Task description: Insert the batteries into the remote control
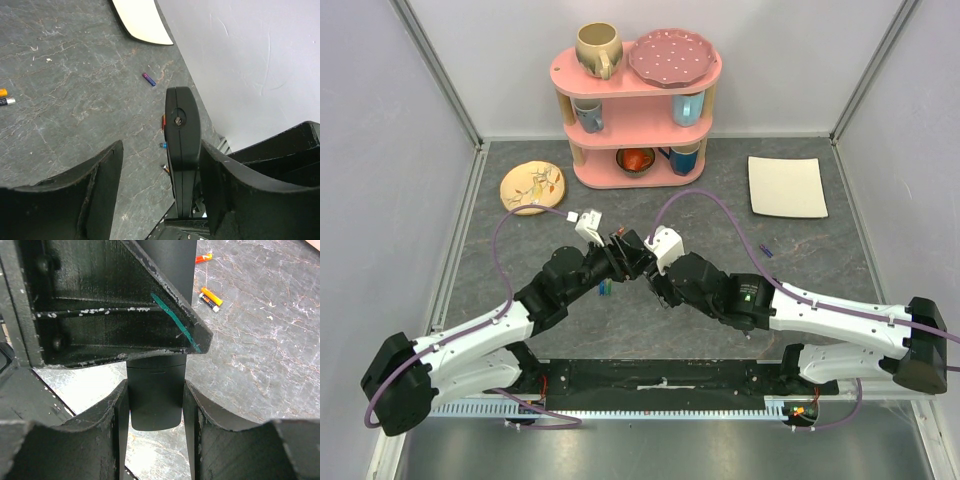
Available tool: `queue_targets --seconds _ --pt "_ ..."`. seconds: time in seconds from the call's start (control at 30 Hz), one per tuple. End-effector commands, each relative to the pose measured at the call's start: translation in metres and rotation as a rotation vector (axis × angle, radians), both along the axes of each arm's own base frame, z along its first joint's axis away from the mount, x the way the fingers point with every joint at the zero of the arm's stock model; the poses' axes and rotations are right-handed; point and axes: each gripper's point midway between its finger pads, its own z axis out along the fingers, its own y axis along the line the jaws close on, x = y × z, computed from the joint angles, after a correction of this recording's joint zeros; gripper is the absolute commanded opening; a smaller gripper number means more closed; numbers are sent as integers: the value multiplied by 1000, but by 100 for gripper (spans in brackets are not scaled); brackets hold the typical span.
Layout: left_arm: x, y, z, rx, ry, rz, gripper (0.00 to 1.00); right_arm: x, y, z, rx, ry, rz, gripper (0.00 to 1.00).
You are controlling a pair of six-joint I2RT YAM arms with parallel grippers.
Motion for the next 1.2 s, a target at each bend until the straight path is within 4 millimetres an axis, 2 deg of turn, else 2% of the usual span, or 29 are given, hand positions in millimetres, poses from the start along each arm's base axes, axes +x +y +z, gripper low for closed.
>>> queue_targets --seconds 0.0,0.2,0.3,0.4,0.43,0.5,0.53,0.57,0.67,0.77,0.97,1.0,1.03,1.07,1.1,1.13,1.17 --pt "5 -1 18 -62 -34 31 64 5 9 24 80 -39 -22 39" --pt "2 -1 13 -63 -24 27 49 7 7 24 80 -41 -32 39" --pt "1 -1 10 -65 -24 26 38 6 7 24 83 -41 -33 39" --pt "0 -1 10 -67 -28 24 24 6 6 24 81 -40 -33 40" --pt "0 -1 9 -65 -28 24 14 6 7 24 85 -38 -32 41" --pt "0 -1 8 -60 -30 25 2 5 6 24 88 -37 -32 48" --pt "1 0 7 -58 -29 31 2 5 5 25 92 -35 -34 54" --pt "1 1 6 -57 -28 34 2 4 5 25 100 -33 -35 66" --pt "3 5 9 -64 -39 60 2 2 4 30 123 -24 -33 79" --pt "8 13 14 -62 -59 103 2 -5 5 39 143 -5 -6 87" --pt "17 31 27 -50 -123 197 2 -13 -3 54 209 18 -7 98" --pt "17 34 30 -57 -141 210 2 -11 -6 54 219 14 -27 97" --pt "18 40 25 -56 -147 236 2 -11 -7 54 243 26 -45 98" --pt "17 45 36 -101 -184 250 2 -11 -10 53 274 27 -58 98" --pt "17 49 38 -117 -198 264 2 -10 -12 53 301 31 -76 98" --pt "17 55 30 -112 -196 286 2 -8 -10 58 372 45 -110 98" --pt "15 58 34 -133 -215 292 2 -9 -15 54 405 55 -133 98"
